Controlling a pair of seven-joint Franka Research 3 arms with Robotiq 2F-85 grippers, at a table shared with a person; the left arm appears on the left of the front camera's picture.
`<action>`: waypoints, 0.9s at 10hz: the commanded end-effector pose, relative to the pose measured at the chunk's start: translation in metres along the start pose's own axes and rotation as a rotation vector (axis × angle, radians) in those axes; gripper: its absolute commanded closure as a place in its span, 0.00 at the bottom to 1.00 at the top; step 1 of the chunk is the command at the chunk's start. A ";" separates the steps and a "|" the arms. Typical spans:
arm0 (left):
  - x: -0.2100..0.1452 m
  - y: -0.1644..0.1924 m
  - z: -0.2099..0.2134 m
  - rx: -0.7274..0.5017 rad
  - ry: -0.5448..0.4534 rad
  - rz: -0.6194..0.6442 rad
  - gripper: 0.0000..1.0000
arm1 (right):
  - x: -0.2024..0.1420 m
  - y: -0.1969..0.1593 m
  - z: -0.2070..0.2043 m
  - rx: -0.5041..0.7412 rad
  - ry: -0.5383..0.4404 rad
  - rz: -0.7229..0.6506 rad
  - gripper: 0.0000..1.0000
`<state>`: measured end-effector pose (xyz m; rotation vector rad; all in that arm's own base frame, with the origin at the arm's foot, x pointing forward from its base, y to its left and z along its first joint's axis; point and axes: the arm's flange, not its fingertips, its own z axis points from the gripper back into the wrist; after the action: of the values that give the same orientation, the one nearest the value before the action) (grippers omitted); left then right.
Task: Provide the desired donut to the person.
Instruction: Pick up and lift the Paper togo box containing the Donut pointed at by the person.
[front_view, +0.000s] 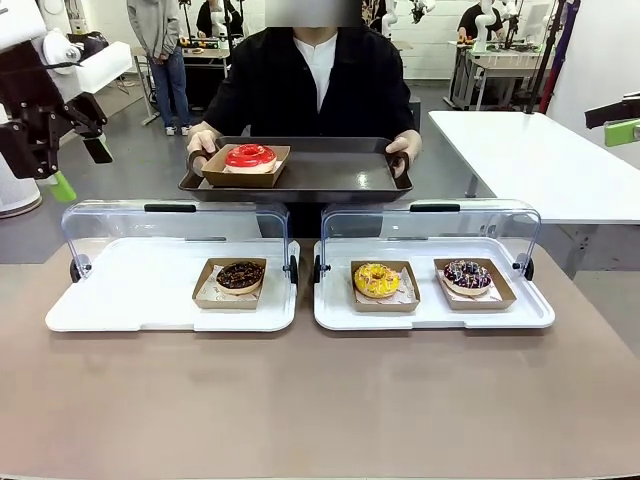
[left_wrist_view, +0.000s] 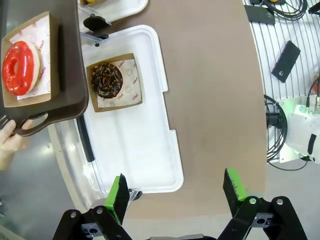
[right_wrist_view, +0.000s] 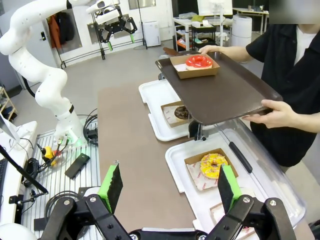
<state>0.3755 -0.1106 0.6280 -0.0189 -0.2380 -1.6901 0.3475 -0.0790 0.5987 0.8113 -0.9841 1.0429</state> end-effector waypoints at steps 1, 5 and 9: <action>0.000 0.003 0.003 -0.002 0.009 0.008 0.02 | 0.002 -0.002 -0.002 0.007 -0.024 0.008 0.00; -0.040 0.020 0.017 -0.011 -0.189 0.026 0.02 | 0.002 -0.002 -0.002 0.007 -0.024 0.008 0.00; -0.166 0.029 0.002 0.009 -0.762 0.091 0.02 | 0.002 -0.002 -0.002 0.007 -0.024 0.008 0.00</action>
<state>0.4200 0.0420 0.6157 -0.4990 -0.7266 -1.5258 0.3475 -0.0793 0.5988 0.8103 -0.9840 1.0423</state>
